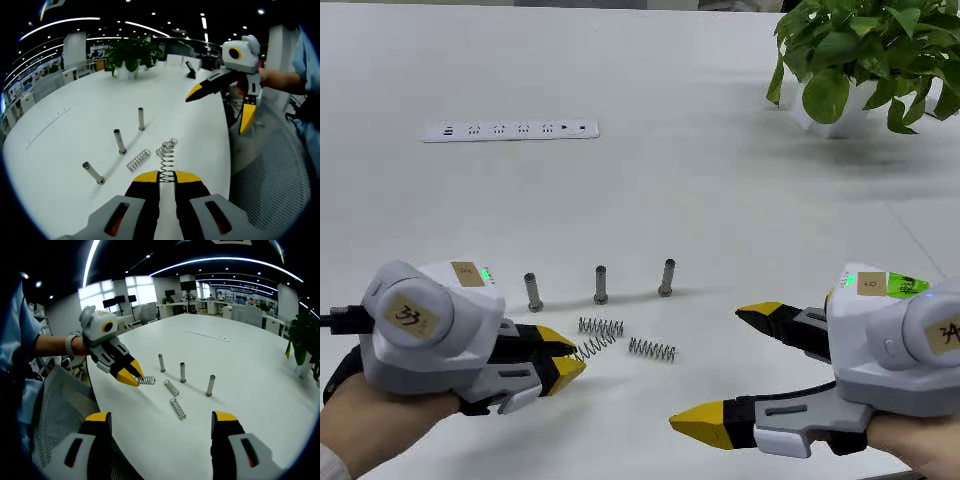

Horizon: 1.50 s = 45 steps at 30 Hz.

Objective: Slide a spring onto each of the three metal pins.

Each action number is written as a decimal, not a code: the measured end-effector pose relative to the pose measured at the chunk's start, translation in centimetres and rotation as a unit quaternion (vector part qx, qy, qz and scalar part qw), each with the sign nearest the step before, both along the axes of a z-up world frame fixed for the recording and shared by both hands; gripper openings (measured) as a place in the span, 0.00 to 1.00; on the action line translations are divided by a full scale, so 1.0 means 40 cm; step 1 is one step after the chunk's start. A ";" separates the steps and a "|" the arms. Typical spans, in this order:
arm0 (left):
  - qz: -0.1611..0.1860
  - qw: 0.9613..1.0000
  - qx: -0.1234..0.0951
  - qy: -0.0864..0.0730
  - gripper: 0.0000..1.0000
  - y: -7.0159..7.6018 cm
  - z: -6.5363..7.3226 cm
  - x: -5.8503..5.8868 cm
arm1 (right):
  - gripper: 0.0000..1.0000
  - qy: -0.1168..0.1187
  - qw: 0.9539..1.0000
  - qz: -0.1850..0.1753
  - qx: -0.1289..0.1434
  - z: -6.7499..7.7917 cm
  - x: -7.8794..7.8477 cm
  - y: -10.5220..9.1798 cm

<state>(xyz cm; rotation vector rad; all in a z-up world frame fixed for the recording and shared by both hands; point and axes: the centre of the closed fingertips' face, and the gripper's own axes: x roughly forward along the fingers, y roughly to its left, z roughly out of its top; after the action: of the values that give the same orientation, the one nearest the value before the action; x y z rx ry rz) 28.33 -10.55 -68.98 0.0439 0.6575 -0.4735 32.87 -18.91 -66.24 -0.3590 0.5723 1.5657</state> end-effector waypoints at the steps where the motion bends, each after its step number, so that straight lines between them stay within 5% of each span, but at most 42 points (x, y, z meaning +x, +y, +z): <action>1: -0.007 1.000 -0.003 -0.005 0.10 -0.008 0.006 0.000 | 0.79 0.004 1.000 0.005 0.001 0.003 -0.003 0.007; 13: -0.069 0.996 -0.019 -0.047 0.10 -0.069 0.060 0.011 | 0.54 0.065 0.996 0.049 0.027 0.030 -0.034 0.062; 23: -0.106 0.992 -0.032 -0.057 0.10 -0.099 0.069 0.001 | 0.29 0.094 0.991 0.087 0.041 0.048 -0.068 0.074; 45: -0.129 0.988 -0.054 -0.071 0.10 -0.130 0.075 -0.025 | 0.12 0.144 0.983 0.104 0.035 0.040 -0.093 0.069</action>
<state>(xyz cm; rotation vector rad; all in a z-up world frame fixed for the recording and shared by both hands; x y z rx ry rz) 27.33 -15.73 -65.99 0.0599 0.4862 -0.7485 29.13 -16.14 -64.63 -0.1424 0.7174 1.8516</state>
